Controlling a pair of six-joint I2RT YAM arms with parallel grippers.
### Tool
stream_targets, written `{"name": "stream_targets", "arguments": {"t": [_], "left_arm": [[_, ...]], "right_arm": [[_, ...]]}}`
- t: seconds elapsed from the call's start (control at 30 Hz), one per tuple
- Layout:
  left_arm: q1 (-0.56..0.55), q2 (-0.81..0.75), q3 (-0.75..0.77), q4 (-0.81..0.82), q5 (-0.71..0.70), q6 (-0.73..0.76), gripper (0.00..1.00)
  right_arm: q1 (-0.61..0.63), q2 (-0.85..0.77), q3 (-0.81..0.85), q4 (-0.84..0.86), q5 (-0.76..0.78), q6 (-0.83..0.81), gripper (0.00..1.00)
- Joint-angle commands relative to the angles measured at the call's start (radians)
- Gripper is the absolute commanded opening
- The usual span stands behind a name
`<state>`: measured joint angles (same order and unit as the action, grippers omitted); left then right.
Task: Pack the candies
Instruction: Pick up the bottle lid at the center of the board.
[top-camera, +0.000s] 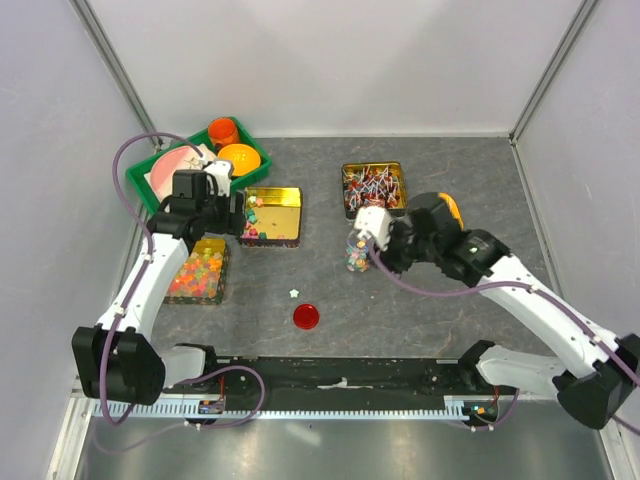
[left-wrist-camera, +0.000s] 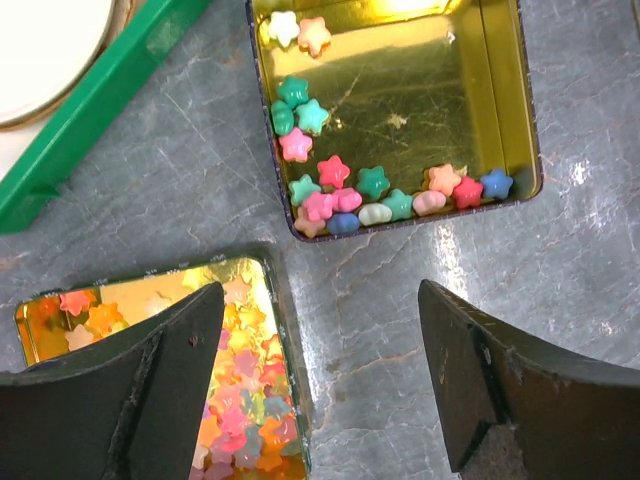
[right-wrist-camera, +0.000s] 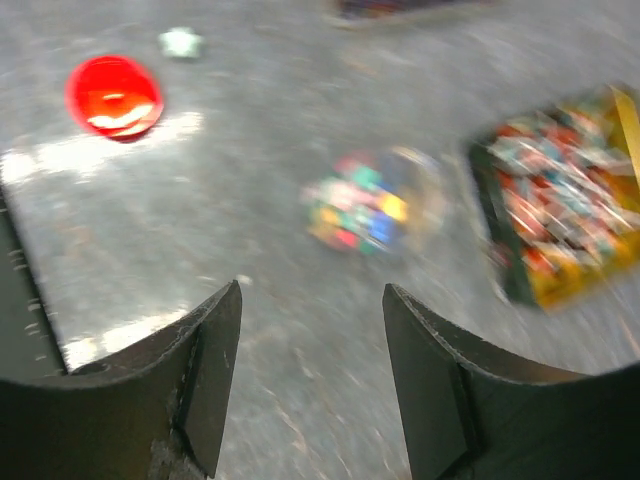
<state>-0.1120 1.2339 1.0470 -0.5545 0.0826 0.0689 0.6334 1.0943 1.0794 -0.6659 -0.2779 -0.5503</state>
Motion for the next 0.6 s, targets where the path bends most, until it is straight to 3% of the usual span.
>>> {"name": "stream_targets", "arguments": {"t": [0.0, 0.37, 0.57], "left_arm": [[0.02, -0.051, -0.027, 0.031, 0.013, 0.029, 0.85], [0.19, -0.056, -0.051, 0.044, 0.103, 0.002, 0.84], [0.248, -0.05, -0.054, 0.044, 0.138, -0.009, 0.84]], "right_arm": [[0.175, 0.102, 0.031, -0.027, -0.021, -0.028, 0.66], [0.399, 0.413, 0.063, 0.133, 0.035, -0.065, 0.72], [0.442, 0.551, 0.105, 0.224, 0.055, -0.037, 0.74]]}}
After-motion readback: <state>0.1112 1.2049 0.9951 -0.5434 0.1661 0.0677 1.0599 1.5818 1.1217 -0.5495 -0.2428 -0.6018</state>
